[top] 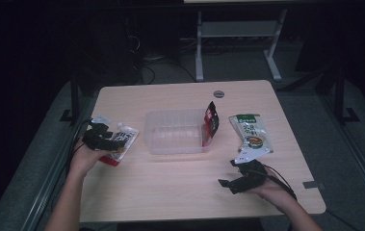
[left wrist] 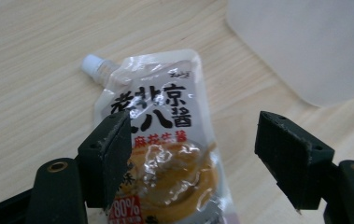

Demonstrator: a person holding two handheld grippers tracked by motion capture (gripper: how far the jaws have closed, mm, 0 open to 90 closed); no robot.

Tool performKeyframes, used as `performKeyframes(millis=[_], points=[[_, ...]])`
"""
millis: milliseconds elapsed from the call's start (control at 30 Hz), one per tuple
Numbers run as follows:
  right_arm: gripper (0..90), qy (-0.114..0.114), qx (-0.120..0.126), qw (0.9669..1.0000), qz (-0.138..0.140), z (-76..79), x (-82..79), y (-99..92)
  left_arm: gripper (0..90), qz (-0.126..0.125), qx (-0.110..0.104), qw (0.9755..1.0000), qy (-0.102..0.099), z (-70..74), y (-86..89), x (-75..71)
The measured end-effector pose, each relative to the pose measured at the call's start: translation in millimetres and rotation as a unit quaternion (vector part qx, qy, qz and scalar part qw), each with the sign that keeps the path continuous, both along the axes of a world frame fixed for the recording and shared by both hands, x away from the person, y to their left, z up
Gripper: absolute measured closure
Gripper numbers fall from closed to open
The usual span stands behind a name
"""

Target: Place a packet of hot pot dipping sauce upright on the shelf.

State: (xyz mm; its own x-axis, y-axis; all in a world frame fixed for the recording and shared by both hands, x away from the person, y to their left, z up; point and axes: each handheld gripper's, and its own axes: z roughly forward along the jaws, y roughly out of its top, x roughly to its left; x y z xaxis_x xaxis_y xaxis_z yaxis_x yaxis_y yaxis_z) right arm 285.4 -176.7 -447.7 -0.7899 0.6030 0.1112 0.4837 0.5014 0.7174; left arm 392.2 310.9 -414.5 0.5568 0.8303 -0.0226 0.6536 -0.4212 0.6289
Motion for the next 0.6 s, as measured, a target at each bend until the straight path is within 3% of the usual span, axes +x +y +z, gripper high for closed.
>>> performKeyframes(millis=[167,233,433,600], points=[[13.8,-0.001,0.0,1.0,0.0,0.3,-0.1,-0.4,27.4,0.01,0.015,0.9998,0.006,-11.0,1.2,9.5],[13.8,-0.002,0.0,1.0,0.001,-0.1,0.2,-0.2,31.5,0.016,0.023,0.9996,0.007,-14.7,1.6,11.2],[13.8,-0.005,-0.003,1.0,0.004,-0.7,1.0,0.8,60.4,0.026,0.017,0.9995,0.004,-17.8,1.3,13.2],[13.8,-0.001,-0.003,1.0,0.001,-0.7,1.1,0.7,86.4,0.041,0.026,0.9986,0.02,-24.8,3.0,19.3]])
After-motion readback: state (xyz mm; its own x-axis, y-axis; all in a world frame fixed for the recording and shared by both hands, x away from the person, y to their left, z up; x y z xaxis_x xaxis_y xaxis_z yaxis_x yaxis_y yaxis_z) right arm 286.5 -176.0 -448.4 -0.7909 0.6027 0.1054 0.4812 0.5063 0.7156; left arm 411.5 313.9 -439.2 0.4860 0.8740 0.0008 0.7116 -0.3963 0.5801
